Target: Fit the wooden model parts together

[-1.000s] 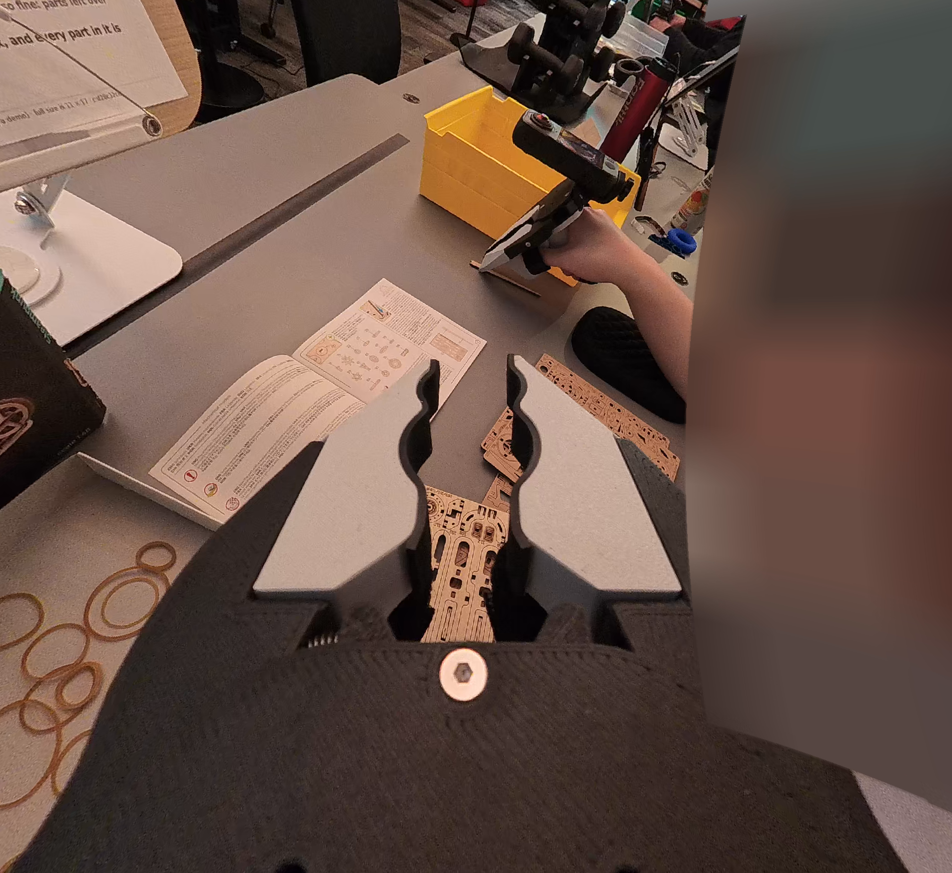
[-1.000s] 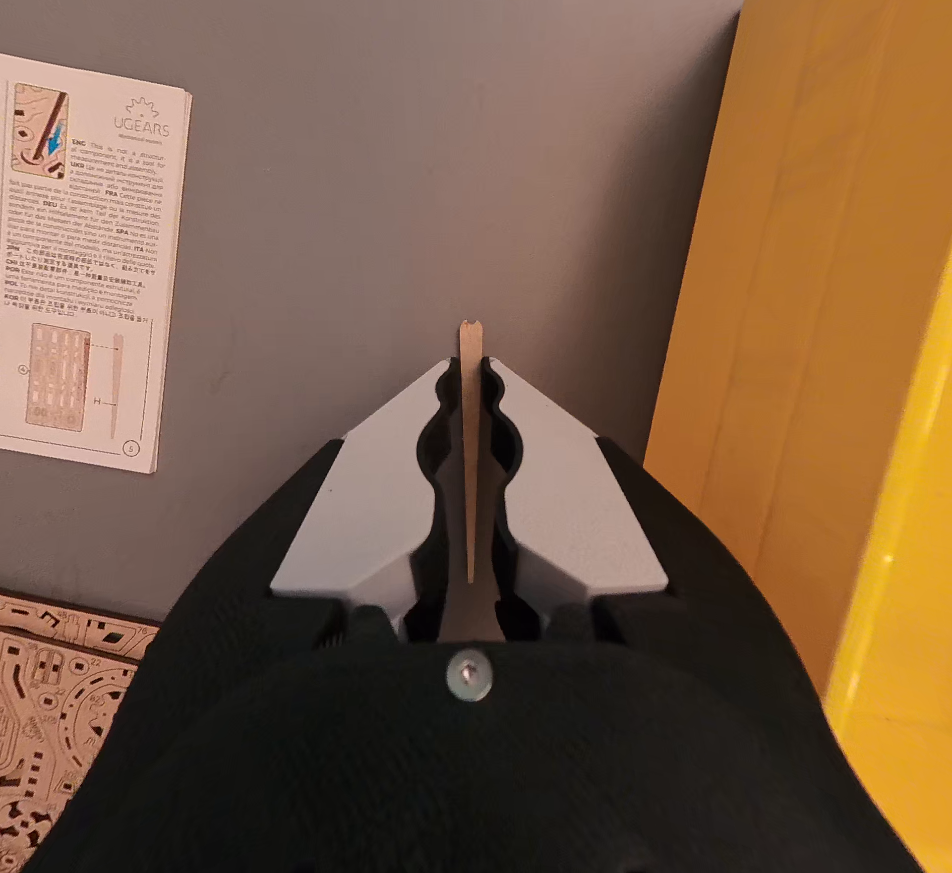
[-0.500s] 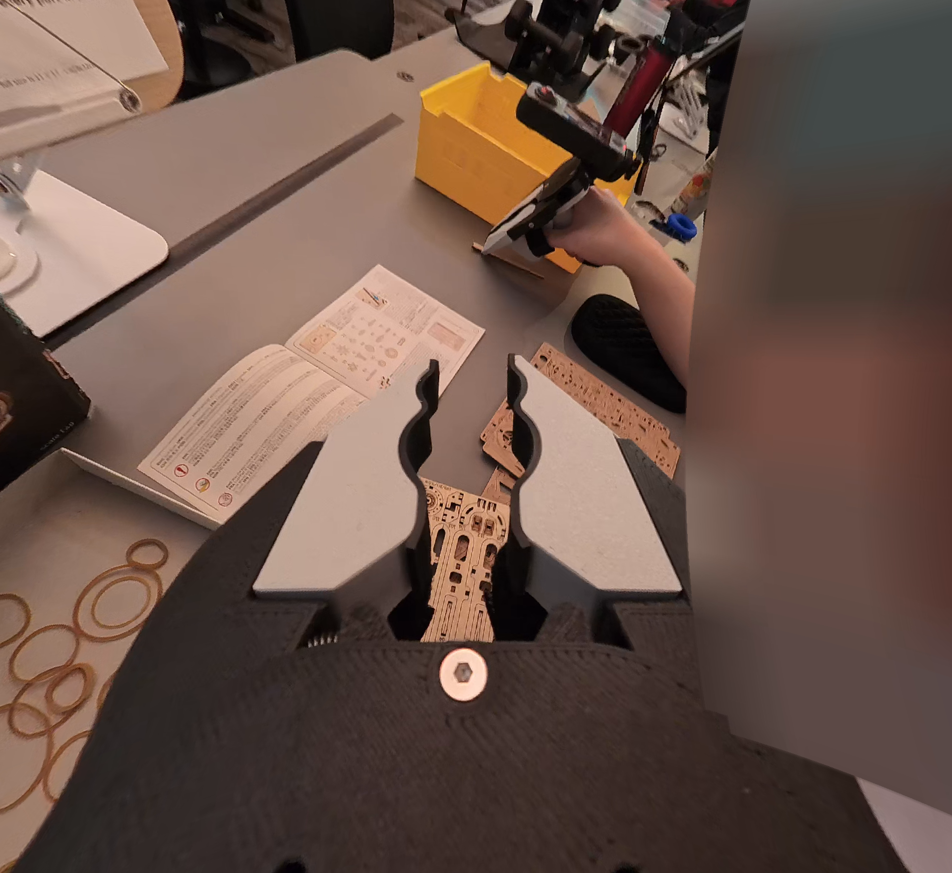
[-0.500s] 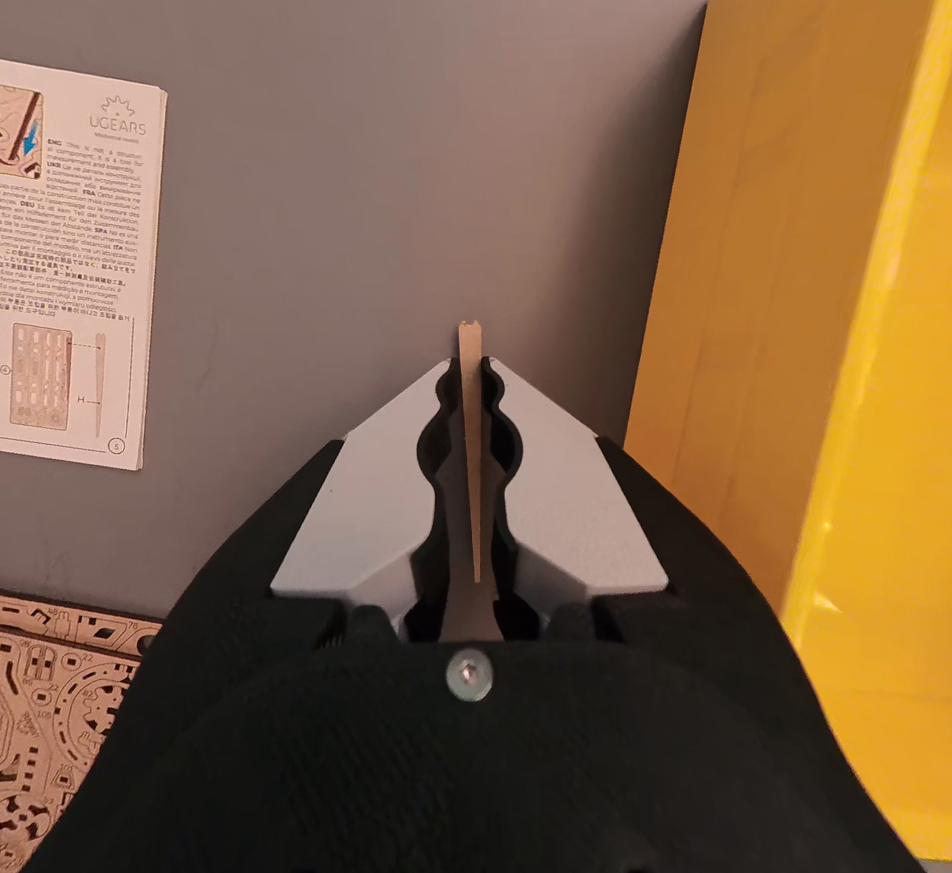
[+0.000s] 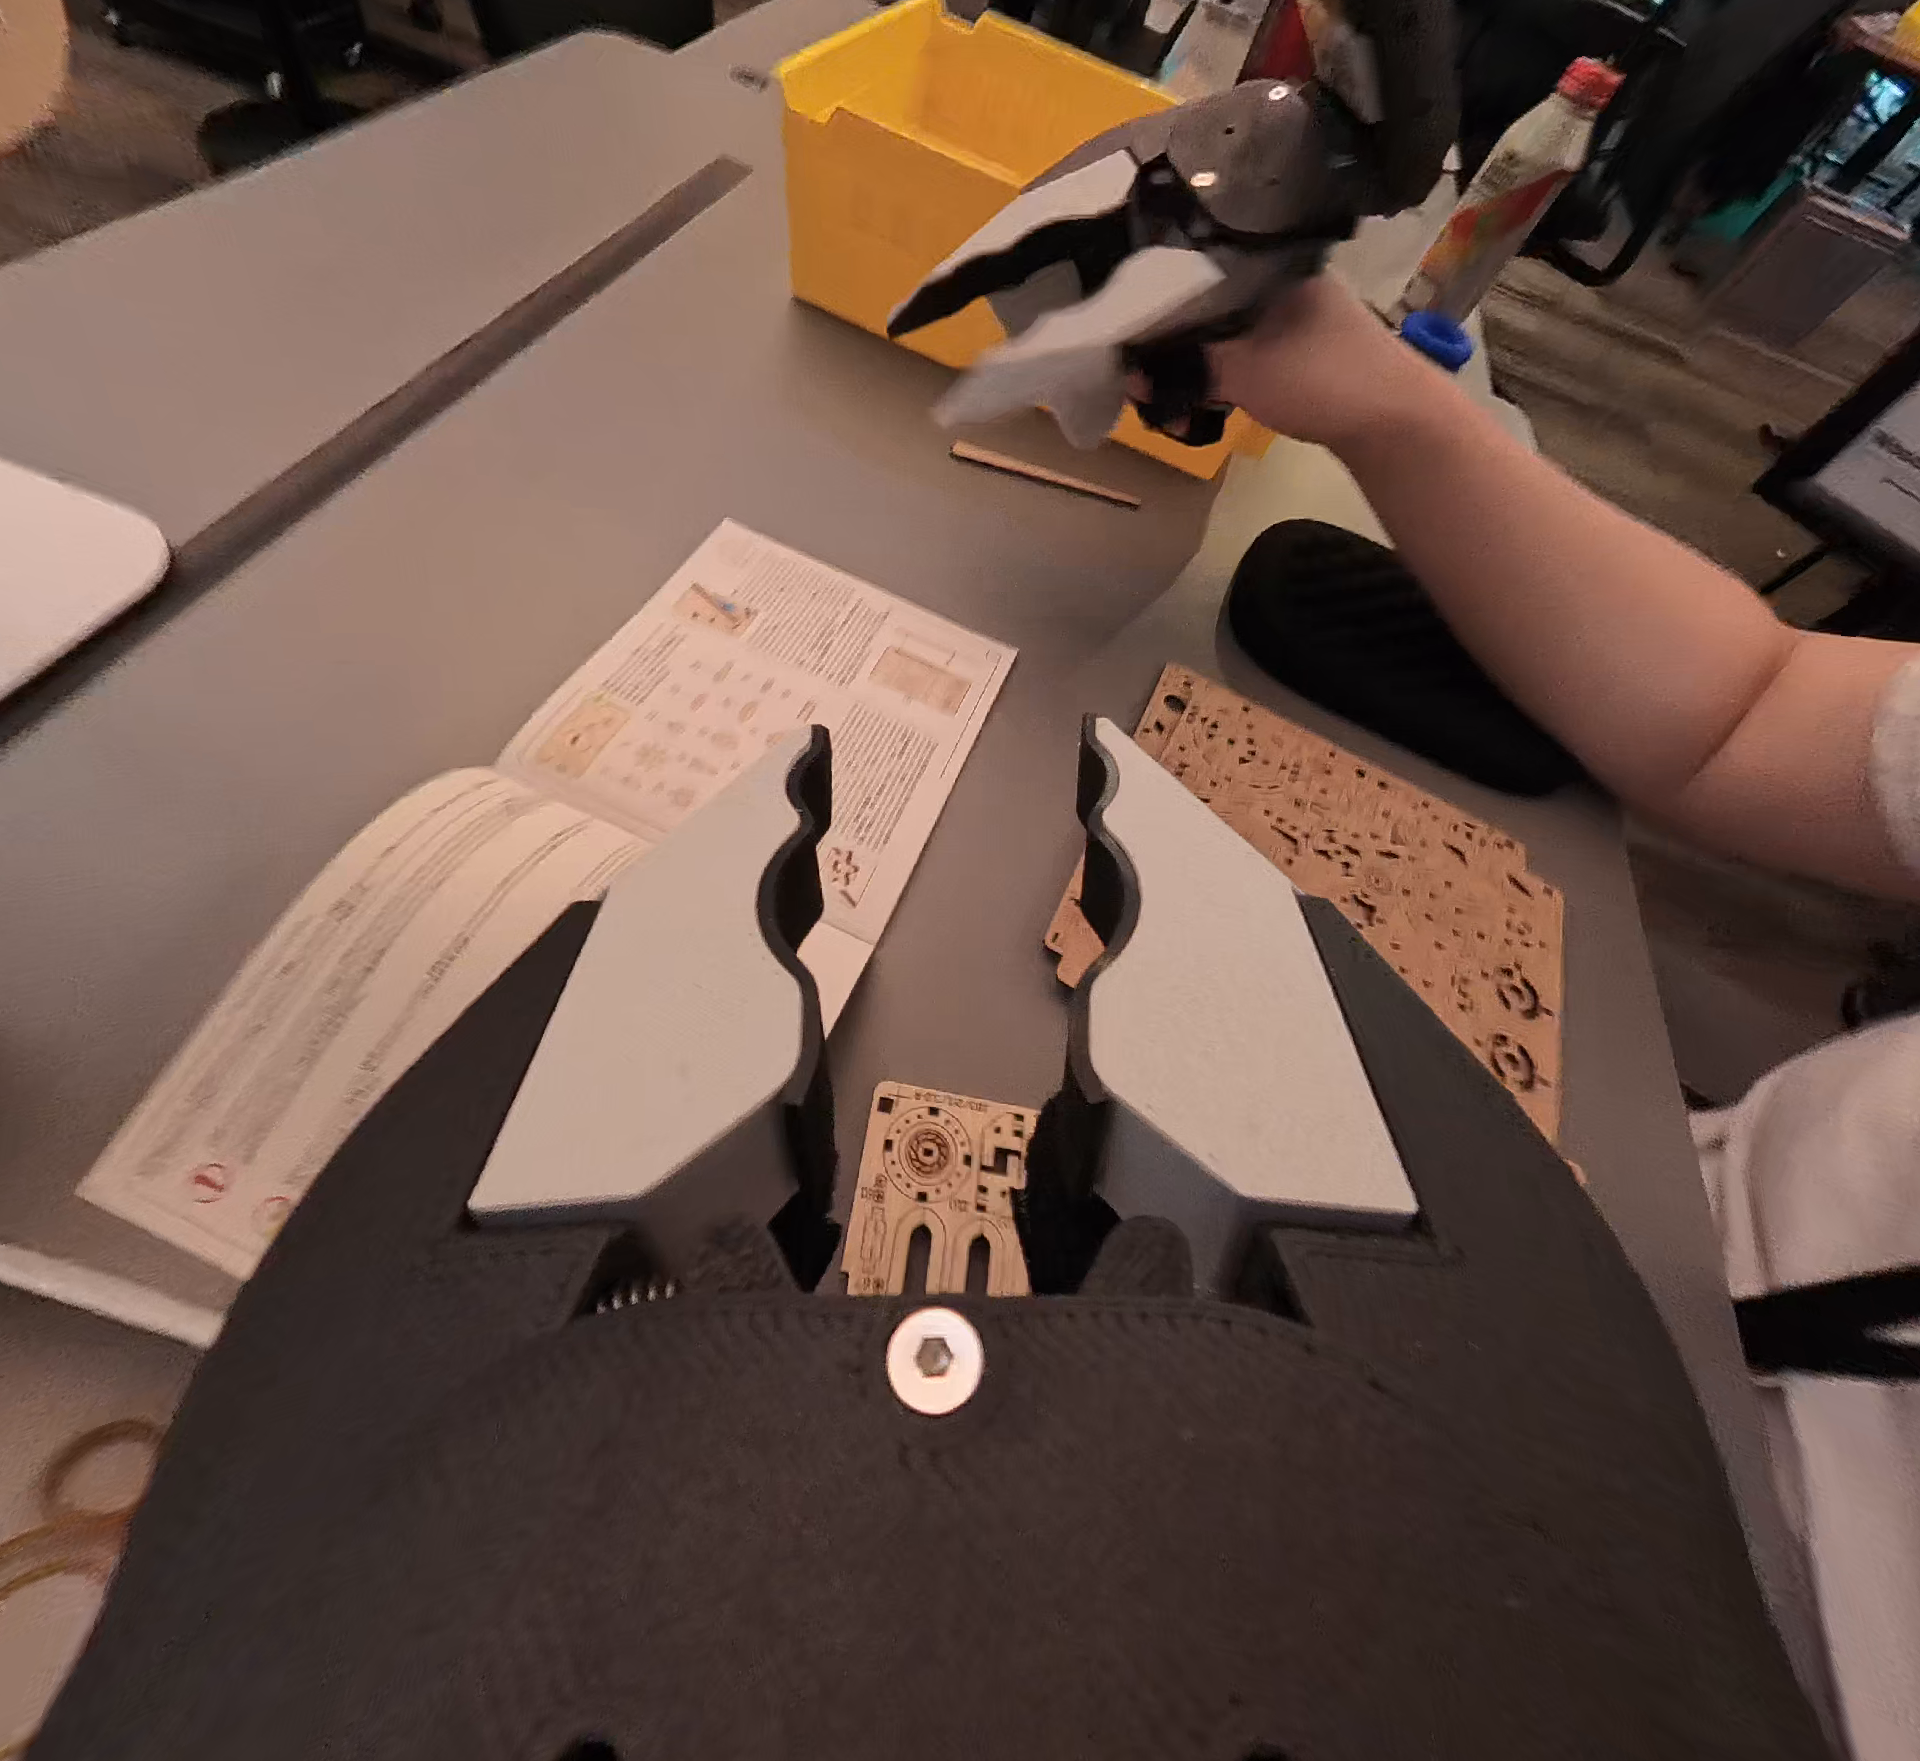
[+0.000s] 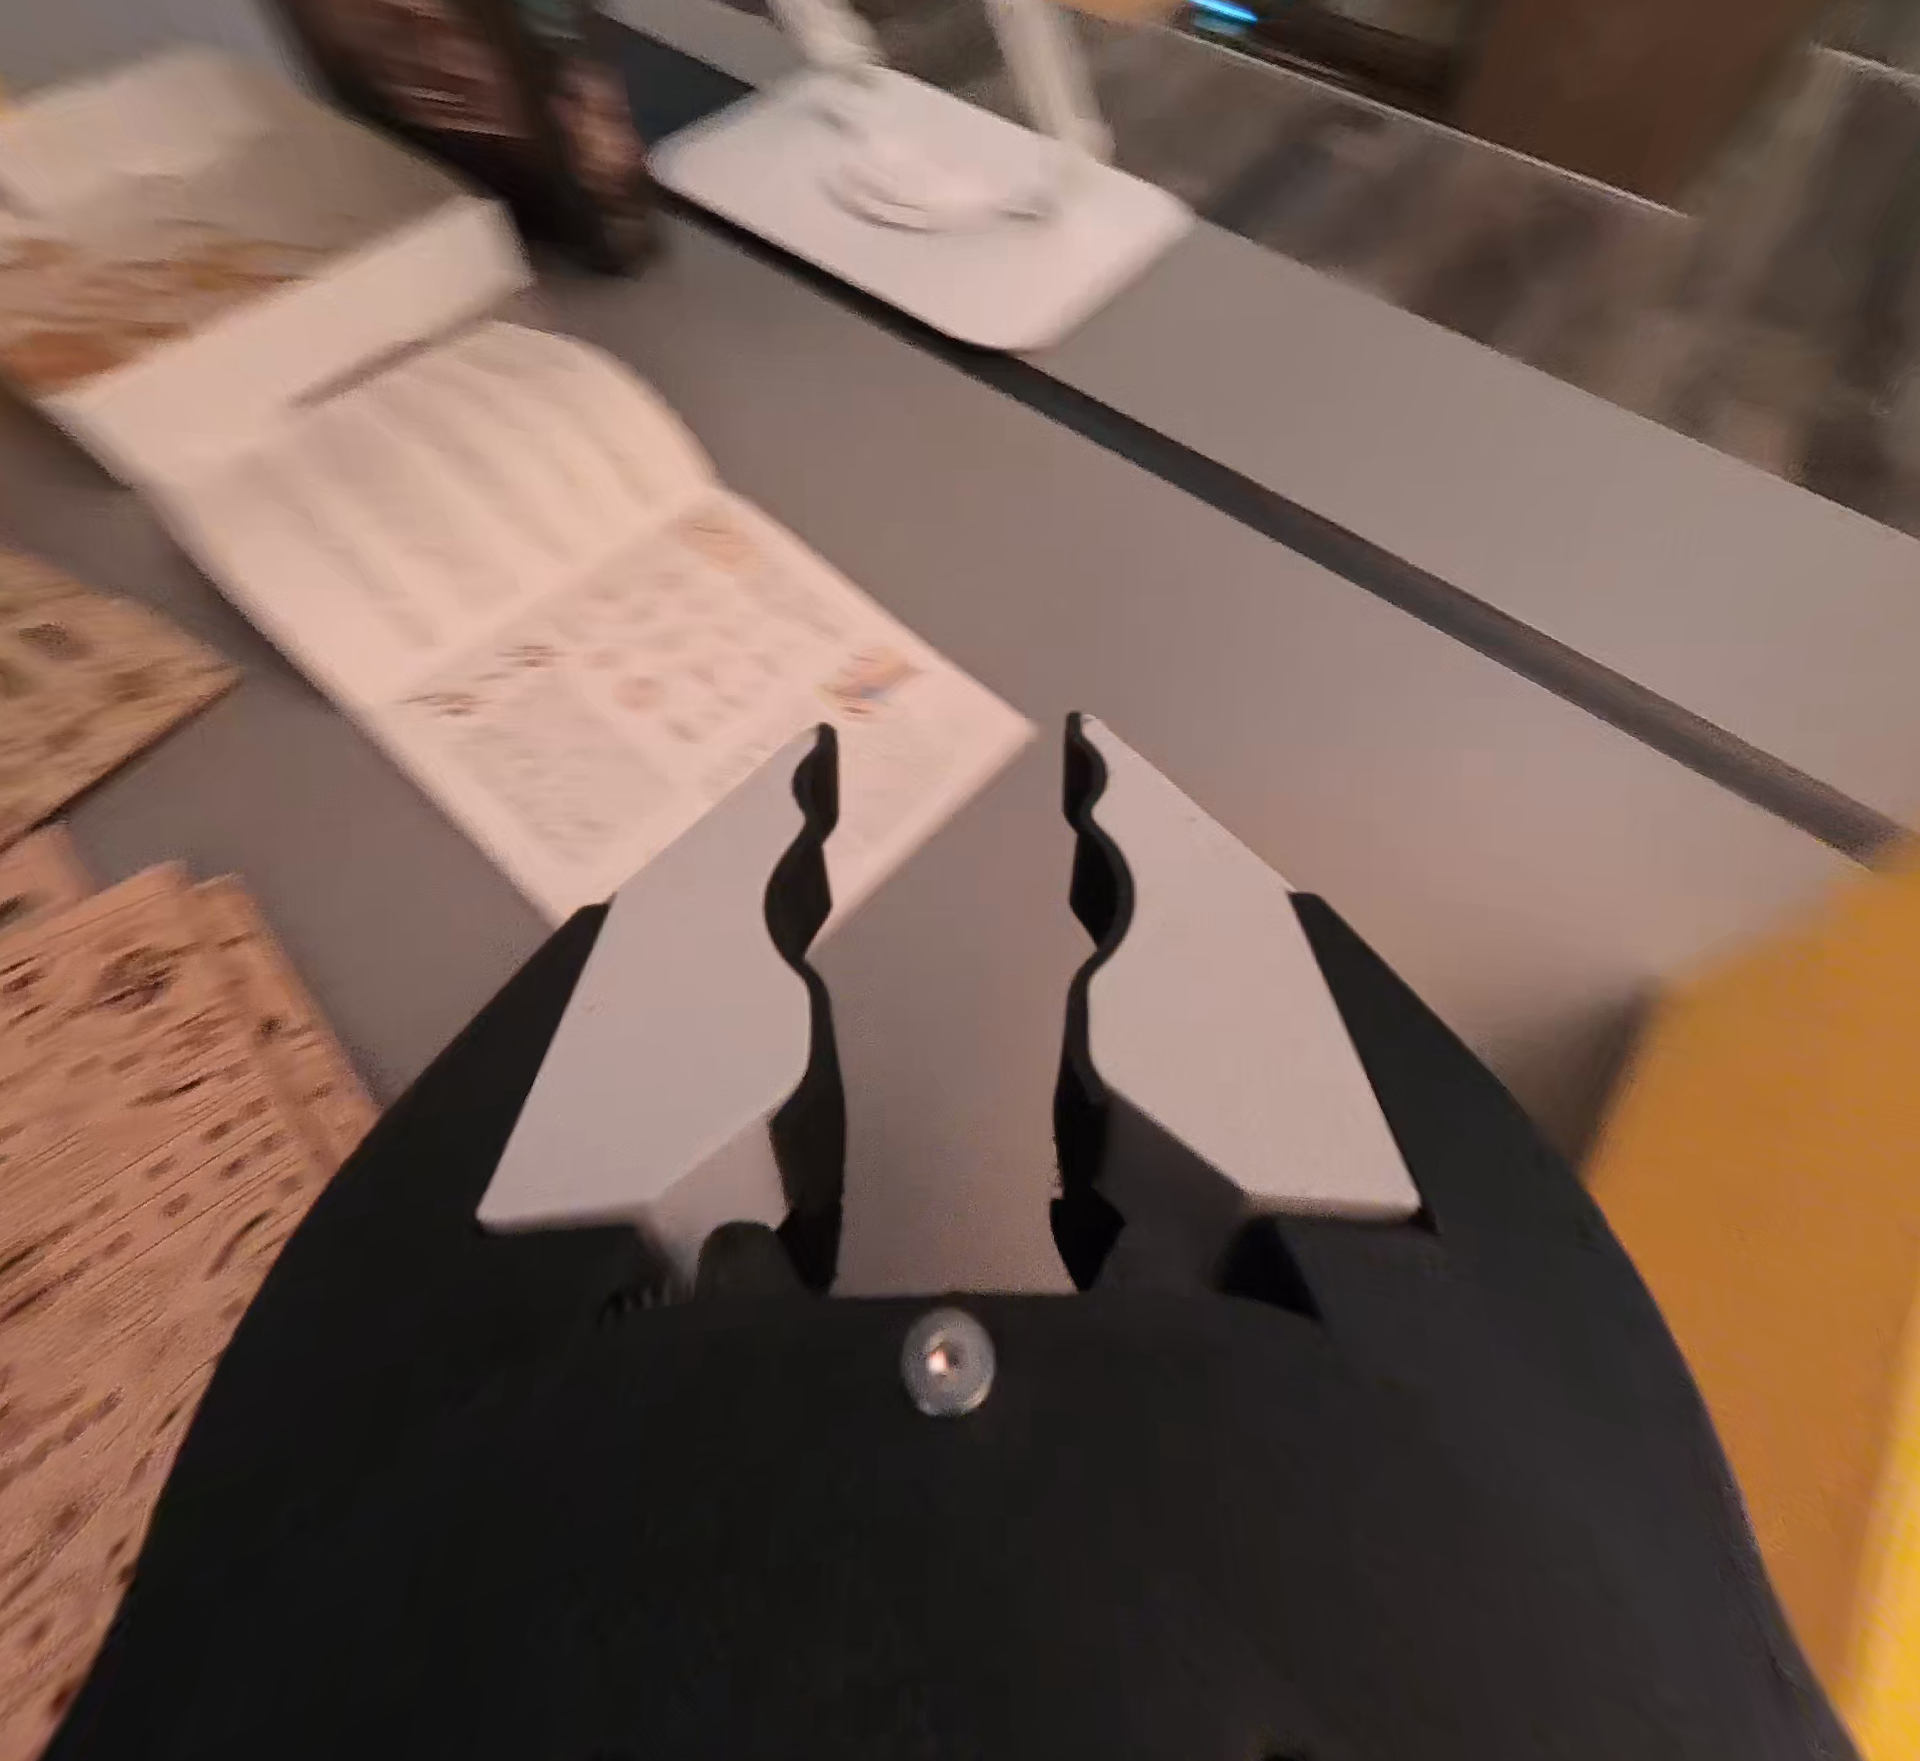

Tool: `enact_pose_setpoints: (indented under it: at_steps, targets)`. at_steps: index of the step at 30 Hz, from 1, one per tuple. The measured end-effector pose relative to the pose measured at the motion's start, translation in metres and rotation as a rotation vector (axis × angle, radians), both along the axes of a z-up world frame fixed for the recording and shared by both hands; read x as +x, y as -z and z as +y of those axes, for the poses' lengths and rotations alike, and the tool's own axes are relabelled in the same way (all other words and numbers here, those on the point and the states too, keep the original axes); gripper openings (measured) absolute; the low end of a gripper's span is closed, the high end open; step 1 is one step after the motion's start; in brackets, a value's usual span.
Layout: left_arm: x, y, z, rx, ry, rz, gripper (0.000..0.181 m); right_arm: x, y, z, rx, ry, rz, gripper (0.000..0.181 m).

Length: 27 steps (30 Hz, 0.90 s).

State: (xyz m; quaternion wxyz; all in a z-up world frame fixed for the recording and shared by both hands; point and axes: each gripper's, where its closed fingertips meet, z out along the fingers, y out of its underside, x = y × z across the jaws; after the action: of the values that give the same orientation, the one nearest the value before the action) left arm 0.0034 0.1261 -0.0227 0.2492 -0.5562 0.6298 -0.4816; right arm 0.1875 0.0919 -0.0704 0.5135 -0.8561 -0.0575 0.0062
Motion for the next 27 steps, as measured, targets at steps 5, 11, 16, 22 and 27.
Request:
enact_pose_setpoints:
  at_steps: [5,11,16,22,27]
  targets:
    - [0.018,0.034,0.007,0.081,-0.028,0.074,0.057,-0.058,0.023,0.016,-0.09,-0.439,-0.115,0.065]
    - [0.041,0.066,0.009,0.194,0.065,0.232,0.062,-0.052,0.034,0.029,-0.266,-0.559,-0.23,0.081]
    - [0.064,0.083,0.035,0.366,0.0,0.349,0.05,-0.04,0.055,0.028,-0.358,-0.56,-0.273,0.064]
    - [0.073,0.093,0.032,0.317,-0.011,0.362,0.009,-0.004,0.062,0.033,-0.49,-0.322,-0.23,0.015]
    - [0.077,0.097,0.026,0.22,-0.02,0.355,0.0,0.0,0.075,0.024,-0.632,-0.186,0.033,0.0]
